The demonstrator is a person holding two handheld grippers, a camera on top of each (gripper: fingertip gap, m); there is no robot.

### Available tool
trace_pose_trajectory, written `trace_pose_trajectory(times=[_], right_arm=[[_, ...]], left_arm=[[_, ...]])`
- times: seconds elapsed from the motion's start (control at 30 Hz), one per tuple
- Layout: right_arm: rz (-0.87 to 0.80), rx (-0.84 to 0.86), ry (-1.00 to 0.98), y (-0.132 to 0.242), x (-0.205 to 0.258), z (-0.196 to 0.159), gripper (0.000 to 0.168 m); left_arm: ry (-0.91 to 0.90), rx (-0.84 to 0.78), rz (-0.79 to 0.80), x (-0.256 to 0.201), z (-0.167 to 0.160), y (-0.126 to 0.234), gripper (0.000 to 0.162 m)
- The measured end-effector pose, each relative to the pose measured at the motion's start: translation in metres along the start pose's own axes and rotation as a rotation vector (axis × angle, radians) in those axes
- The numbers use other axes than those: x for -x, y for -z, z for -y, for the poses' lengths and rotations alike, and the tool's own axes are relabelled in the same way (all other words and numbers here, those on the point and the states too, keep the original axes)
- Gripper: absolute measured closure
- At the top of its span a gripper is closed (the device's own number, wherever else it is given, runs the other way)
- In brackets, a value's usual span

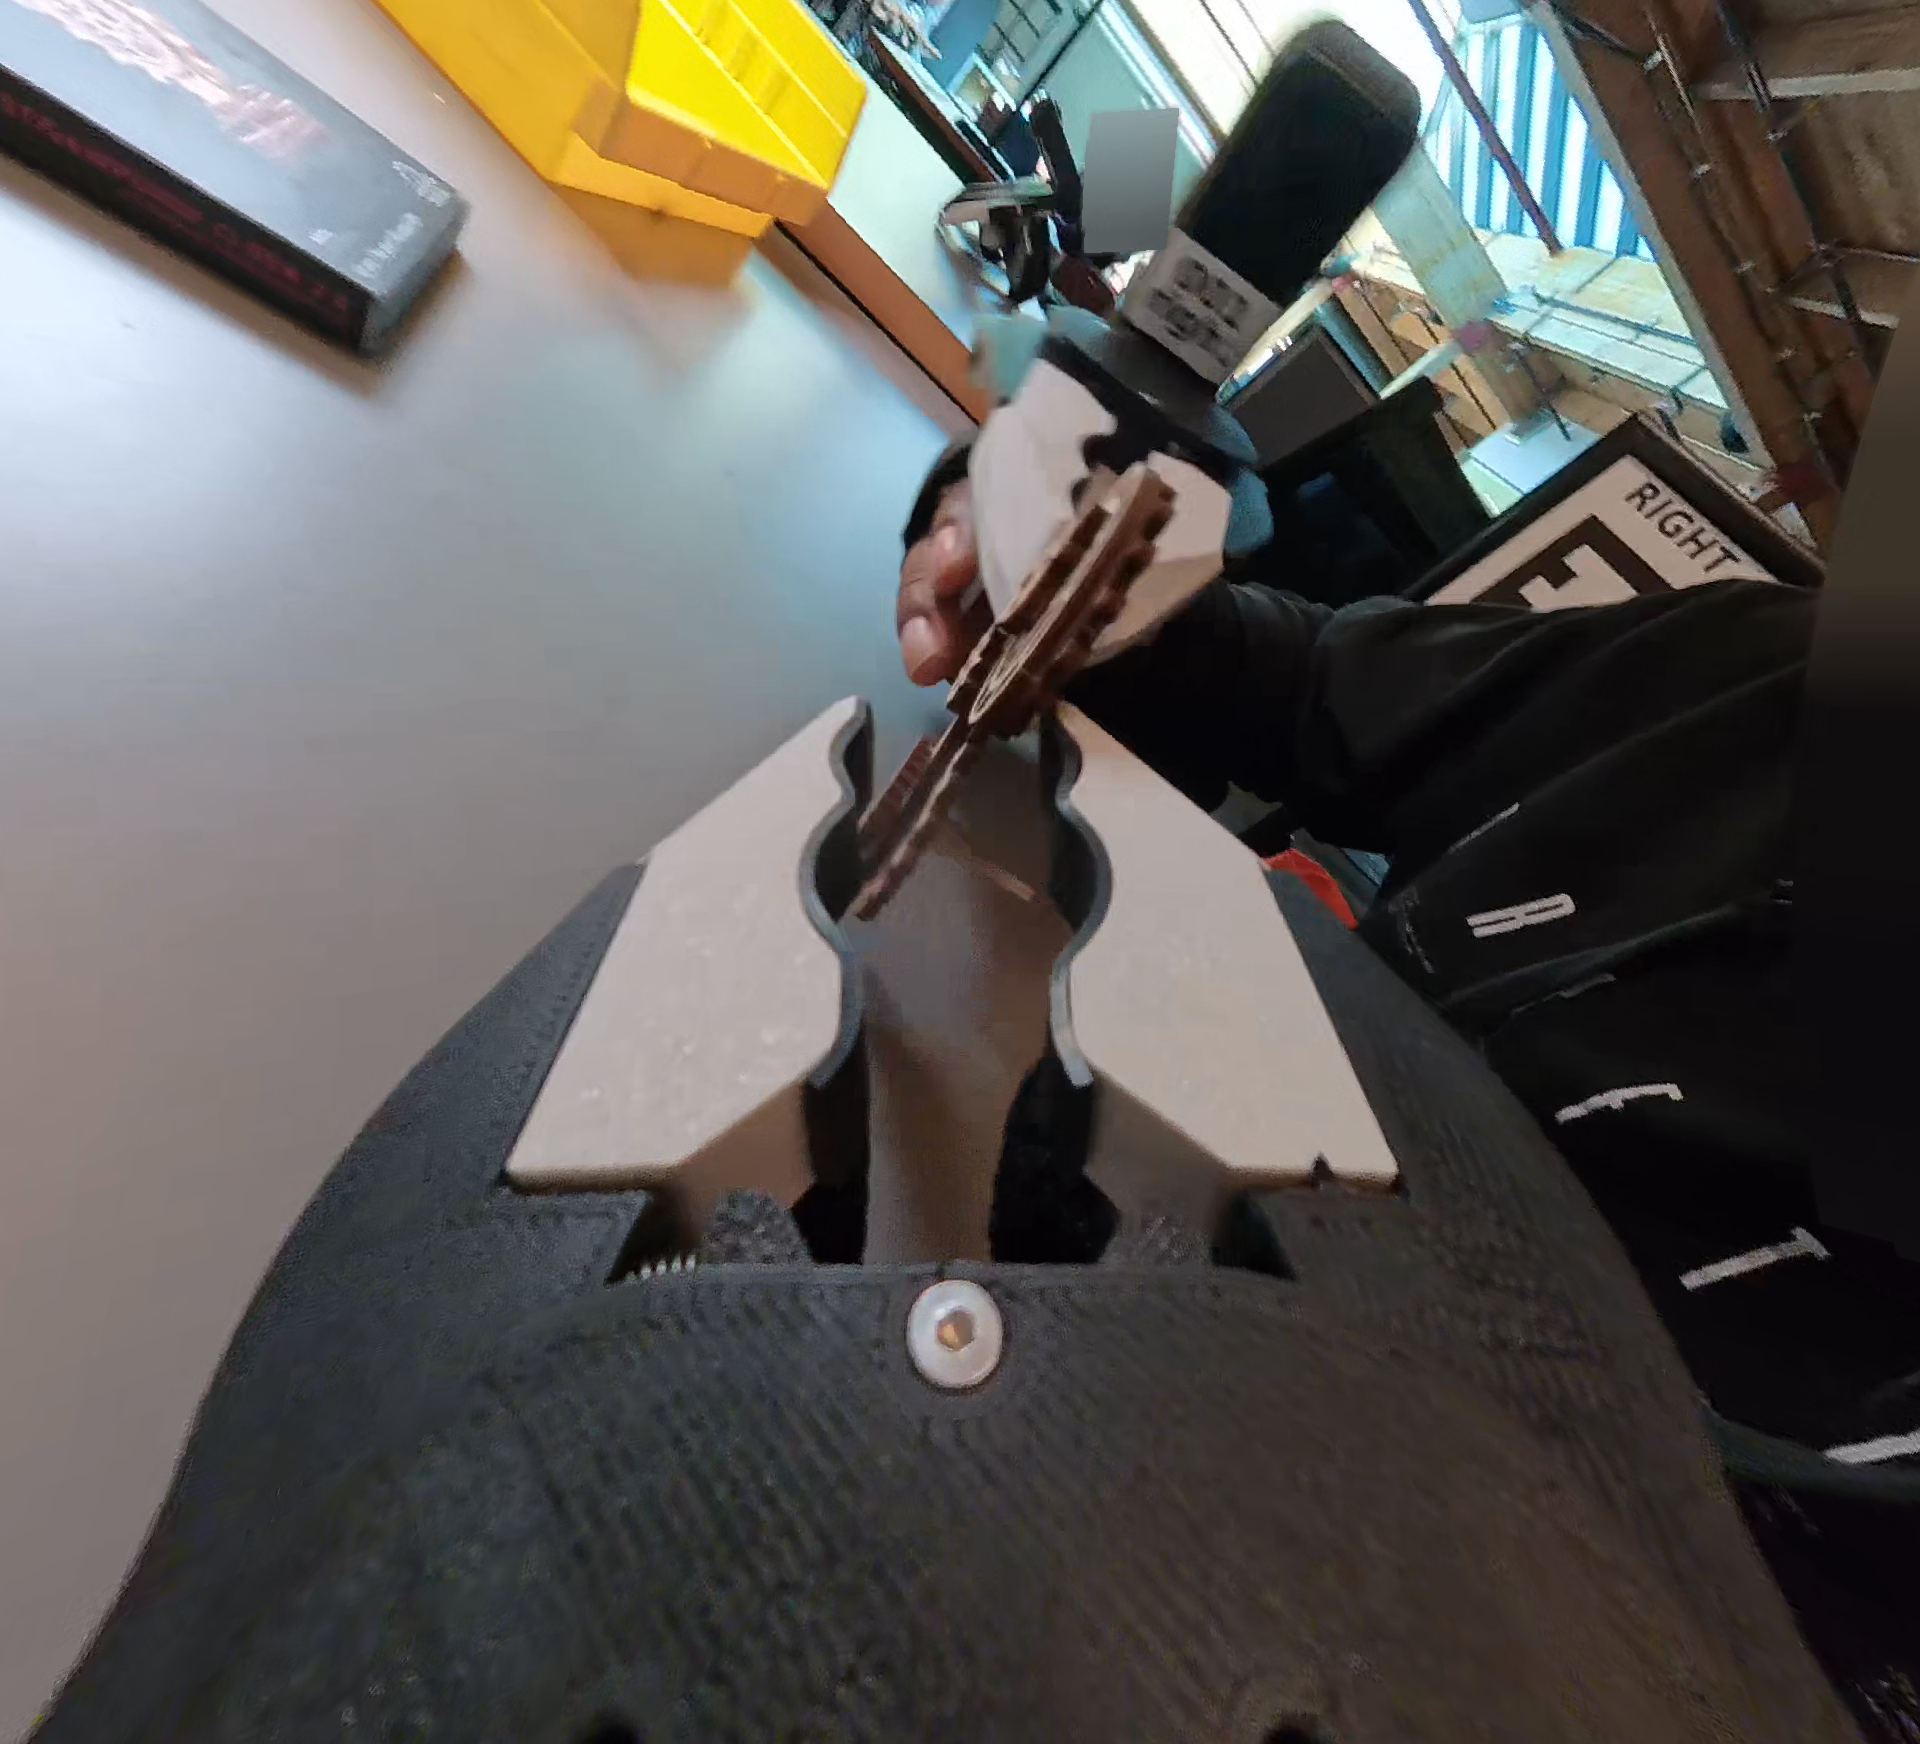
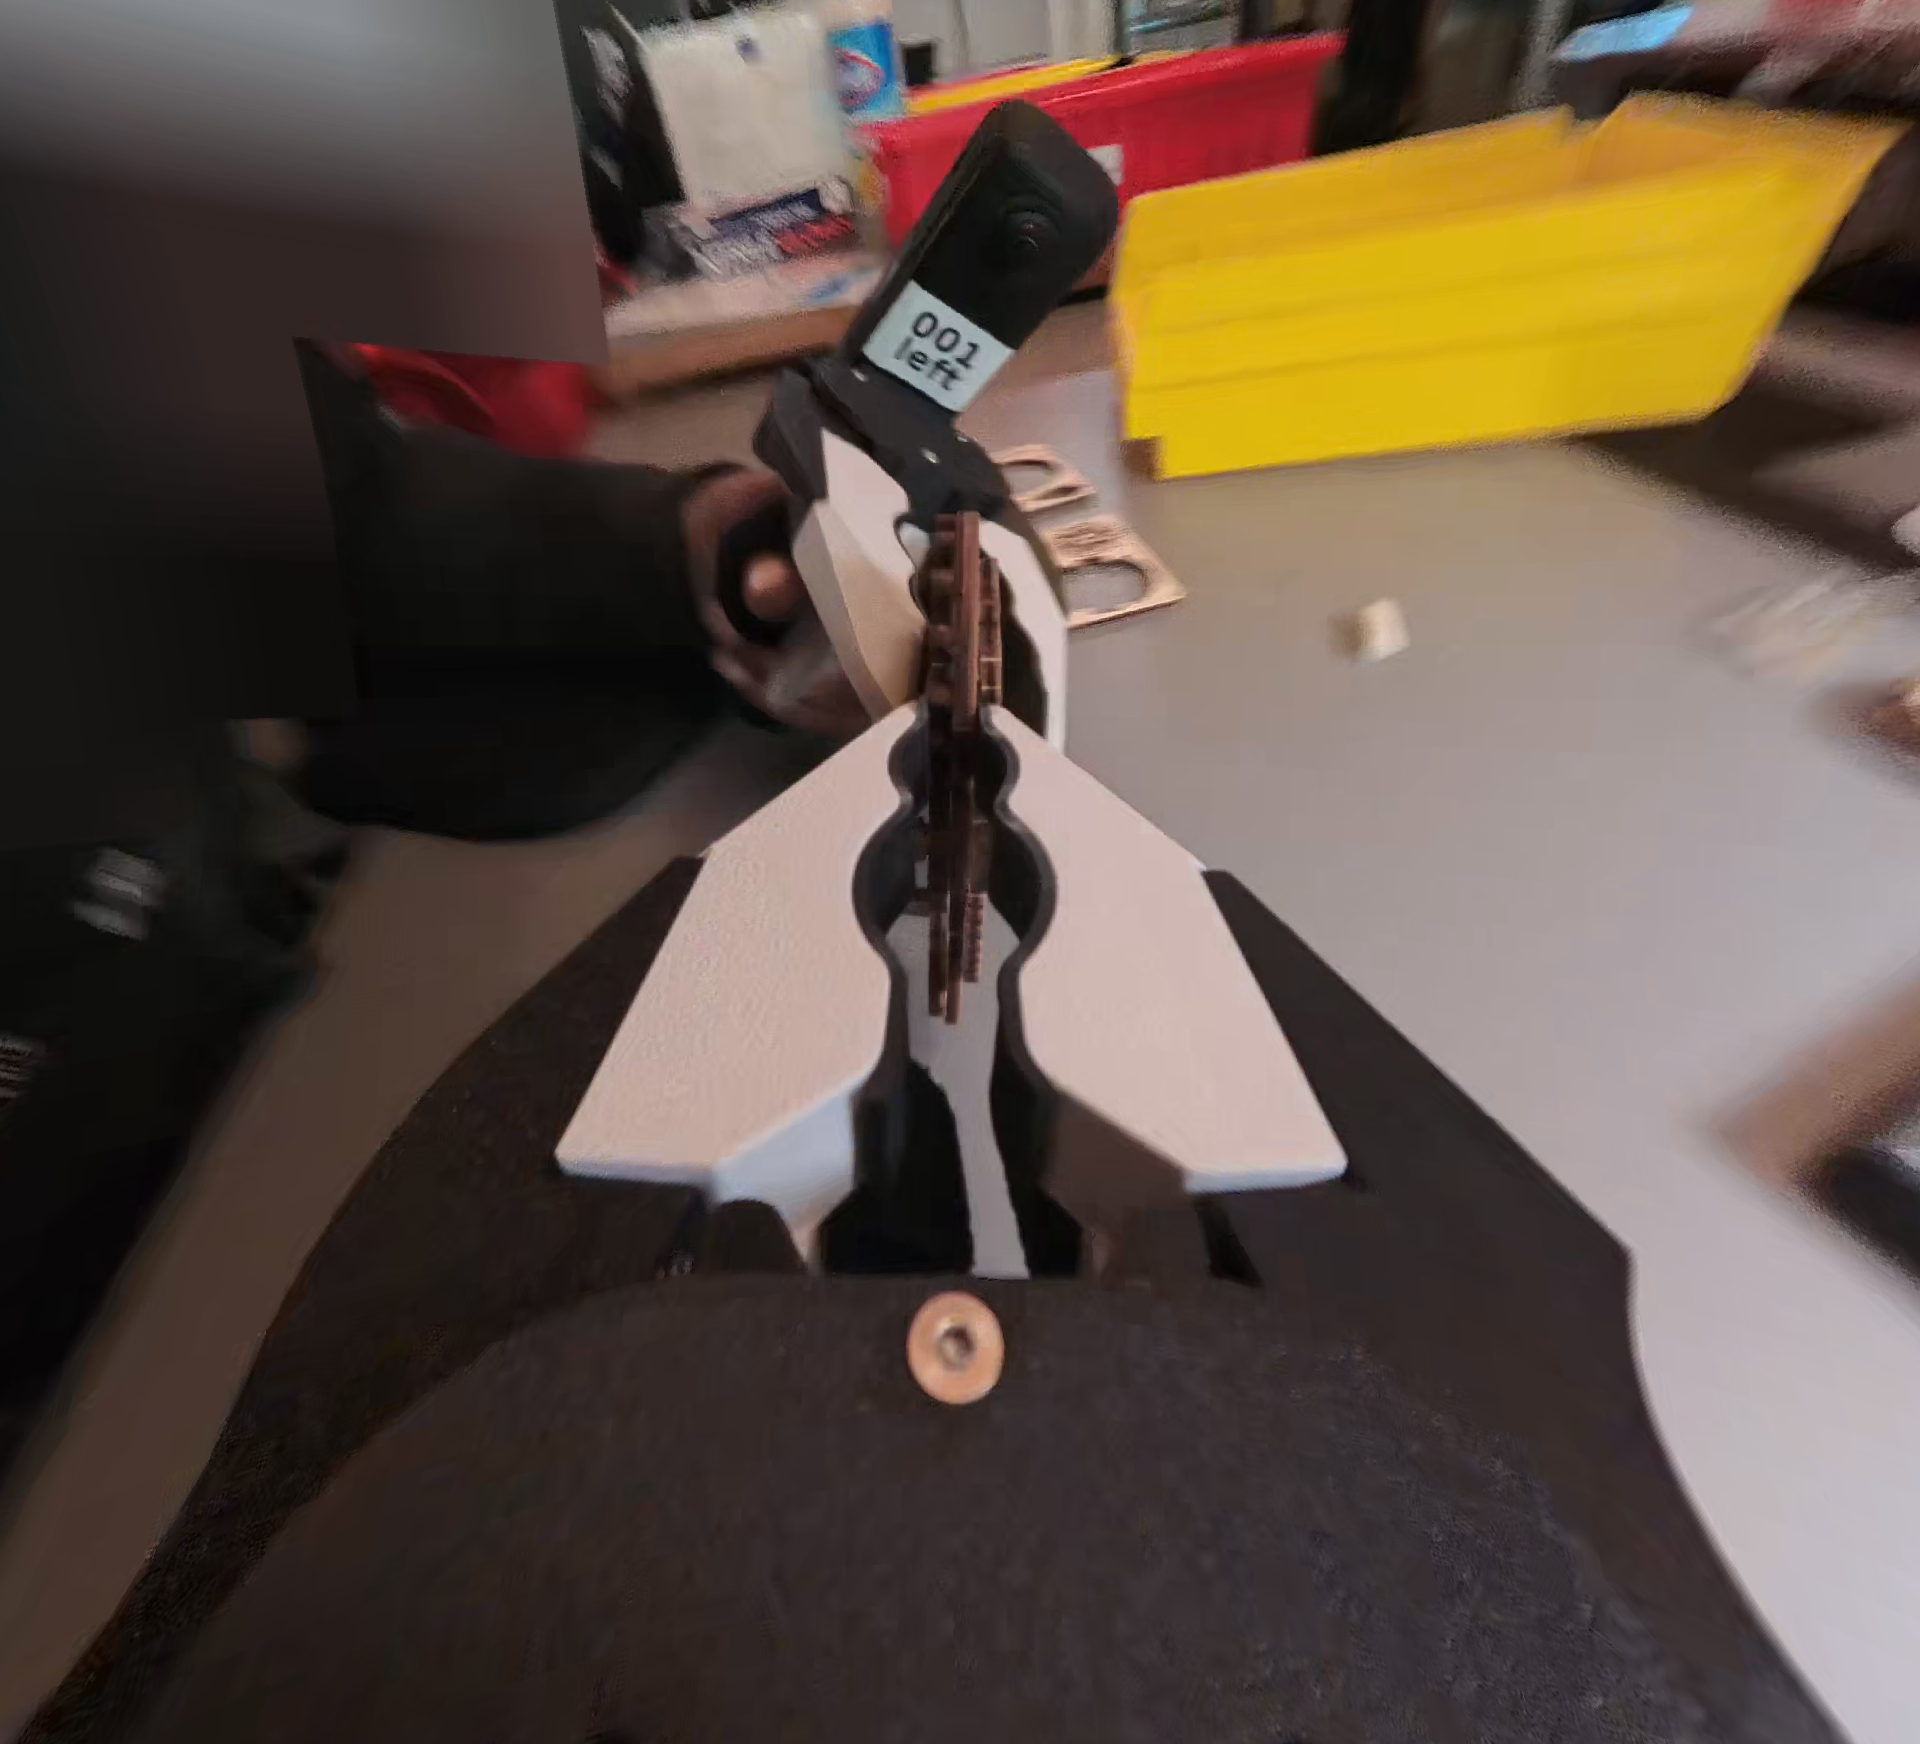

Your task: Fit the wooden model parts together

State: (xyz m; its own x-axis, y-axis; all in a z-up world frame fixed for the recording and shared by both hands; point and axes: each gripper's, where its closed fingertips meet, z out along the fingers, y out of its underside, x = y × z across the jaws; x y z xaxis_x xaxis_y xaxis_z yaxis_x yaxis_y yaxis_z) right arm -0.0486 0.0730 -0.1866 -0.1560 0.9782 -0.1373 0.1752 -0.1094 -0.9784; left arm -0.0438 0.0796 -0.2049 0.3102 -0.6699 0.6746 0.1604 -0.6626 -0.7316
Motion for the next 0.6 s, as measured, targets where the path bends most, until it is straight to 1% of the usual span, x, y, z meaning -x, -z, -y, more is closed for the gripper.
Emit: trace_pose_trajectory(times=[0.03, 0.1, 0.17, 0.23, 0.3, 0.37, 0.43, 0.5, 0.57, 0.6], right_arm=[[-0.086, 0.021, 0.161, 0.002, -0.004, 0.001, 0.163], [-0.227, 0.079, 0.479, 0.006, -0.009, 0.0, 0.164], [-0.344, 0.136, 0.754, 0.008, -0.014, -0.002, 0.163], [-0.423, 0.182, 0.986, 0.008, -0.016, -0.005, 0.163], [-0.475, 0.198, 1.166, 0.007, -0.014, -0.003, 0.163], [-0.515, 0.225, 1.296, 0.005, -0.014, -0.003, 0.163], [-0.54, 0.237, 1.367, 0.004, -0.014, -0.003, 0.163], [-0.558, 0.254, 1.422, 0.003, -0.015, -0.003, 0.163], [-0.562, 0.257, 1.447, 0.002, -0.014, -0.004, 0.163], [-0.565, 0.264, 1.445, 0.002, -0.015, -0.005, 0.163]], left_arm=[[0.001, -0.024, -0.009, -0.001, 0.005, 0.003, 0.129], [0.012, -0.044, -0.055, -0.007, 0.011, 0.007, 0.129], [0.031, -0.05, -0.093, -0.013, 0.011, 0.007, 0.128], [0.088, -0.048, -0.138, -0.018, 0.009, 0.005, 0.128], [0.151, -0.063, -0.165, -0.018, 0.009, 0.004, 0.132], [0.204, -0.077, -0.195, -0.019, 0.01, 0.004, 0.135], [0.238, -0.095, -0.204, -0.019, 0.012, 0.005, 0.136], [0.26, -0.101, -0.207, -0.018, 0.012, 0.005, 0.136], [0.263, -0.098, -0.193, -0.015, 0.01, 0.006, 0.144], [0.258, -0.093, -0.181, -0.014, 0.01, 0.005, 0.145]])
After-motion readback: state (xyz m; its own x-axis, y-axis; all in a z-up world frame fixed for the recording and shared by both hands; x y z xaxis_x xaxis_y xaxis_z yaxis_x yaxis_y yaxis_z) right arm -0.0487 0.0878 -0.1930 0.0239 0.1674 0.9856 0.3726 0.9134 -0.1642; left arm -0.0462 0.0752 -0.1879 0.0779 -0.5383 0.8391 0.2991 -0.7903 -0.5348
